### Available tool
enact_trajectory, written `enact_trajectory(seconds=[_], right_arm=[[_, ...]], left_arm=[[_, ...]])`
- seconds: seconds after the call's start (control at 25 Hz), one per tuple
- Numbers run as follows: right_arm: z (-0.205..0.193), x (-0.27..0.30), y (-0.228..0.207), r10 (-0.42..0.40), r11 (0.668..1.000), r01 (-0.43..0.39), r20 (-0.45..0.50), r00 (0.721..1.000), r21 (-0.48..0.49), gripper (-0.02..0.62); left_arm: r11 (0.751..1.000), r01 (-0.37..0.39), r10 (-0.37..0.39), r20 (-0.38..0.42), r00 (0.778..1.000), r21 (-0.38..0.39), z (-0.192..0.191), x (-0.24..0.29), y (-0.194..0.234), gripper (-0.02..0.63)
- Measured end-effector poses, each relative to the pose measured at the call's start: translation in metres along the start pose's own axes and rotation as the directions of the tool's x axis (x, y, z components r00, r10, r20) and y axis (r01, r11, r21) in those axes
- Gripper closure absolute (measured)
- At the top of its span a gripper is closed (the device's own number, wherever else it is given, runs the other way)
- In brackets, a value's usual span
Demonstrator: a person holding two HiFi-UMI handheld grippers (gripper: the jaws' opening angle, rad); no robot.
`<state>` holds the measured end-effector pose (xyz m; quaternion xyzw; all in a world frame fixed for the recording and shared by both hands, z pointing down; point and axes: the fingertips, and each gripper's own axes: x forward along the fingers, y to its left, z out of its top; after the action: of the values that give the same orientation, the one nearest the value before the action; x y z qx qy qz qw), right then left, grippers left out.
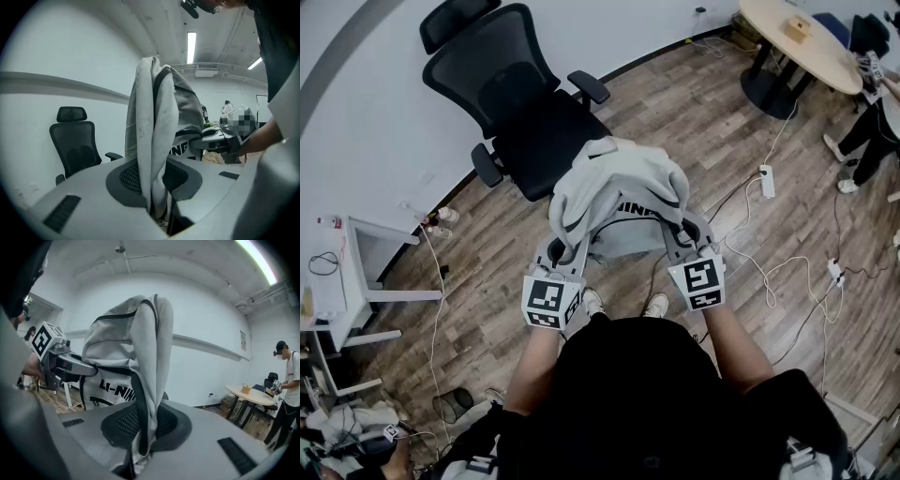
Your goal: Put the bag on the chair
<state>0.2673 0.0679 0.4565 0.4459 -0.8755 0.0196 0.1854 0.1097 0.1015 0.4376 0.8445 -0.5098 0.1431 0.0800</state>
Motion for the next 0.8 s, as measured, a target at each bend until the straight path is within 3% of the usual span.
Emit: enact_trajectory(seconds=[0.8], right_arm=[[0.026, 0.011, 0.031, -0.041, 0.999, 0.041, 0.027, 0.999, -0.003, 0.543]], left_arm=[[1.0, 0.023, -0.024, 0.057, 0.998, 0.013, 0.006, -0.02, 0.035, 0.517]])
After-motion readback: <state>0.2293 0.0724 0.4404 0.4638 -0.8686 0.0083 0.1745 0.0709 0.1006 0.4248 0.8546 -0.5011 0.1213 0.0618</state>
